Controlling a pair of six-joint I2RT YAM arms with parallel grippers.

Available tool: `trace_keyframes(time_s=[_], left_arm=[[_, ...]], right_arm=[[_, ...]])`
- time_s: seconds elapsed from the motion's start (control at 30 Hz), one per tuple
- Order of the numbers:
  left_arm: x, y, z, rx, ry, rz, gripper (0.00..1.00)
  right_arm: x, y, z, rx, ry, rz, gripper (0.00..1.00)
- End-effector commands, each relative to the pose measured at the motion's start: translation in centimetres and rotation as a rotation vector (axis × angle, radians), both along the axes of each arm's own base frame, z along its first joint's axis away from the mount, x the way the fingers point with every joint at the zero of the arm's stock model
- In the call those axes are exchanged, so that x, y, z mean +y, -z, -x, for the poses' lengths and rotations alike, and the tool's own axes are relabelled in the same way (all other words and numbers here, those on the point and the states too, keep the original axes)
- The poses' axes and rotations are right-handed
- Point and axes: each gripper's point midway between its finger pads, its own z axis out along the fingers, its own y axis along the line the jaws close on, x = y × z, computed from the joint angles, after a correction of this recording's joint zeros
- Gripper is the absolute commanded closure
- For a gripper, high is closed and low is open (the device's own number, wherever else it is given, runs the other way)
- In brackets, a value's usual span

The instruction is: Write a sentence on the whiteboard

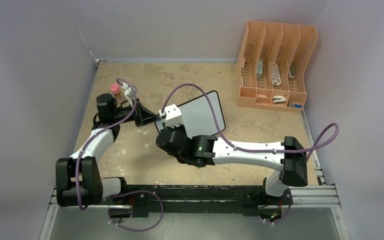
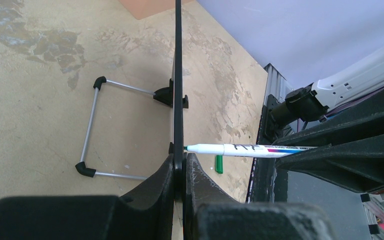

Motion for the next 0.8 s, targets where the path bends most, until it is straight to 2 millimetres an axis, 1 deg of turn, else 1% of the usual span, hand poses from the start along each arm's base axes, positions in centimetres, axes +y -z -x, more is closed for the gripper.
trace_keyframes(time_s=[0.0,0.77], left_arm=[[-0.4,-1.3,0.4,-0.075,0.035,-0.005,1.0],[-0.4,-1.3,0.4,-0.078,0.033,-0.005,1.0]], right_arm=[[0.8,-1.5,-0.3,-0.015,0.012,-0.04,1.0],[1.1,-0.3,0.0,0.016,-0.001,-0.02,1.0]])
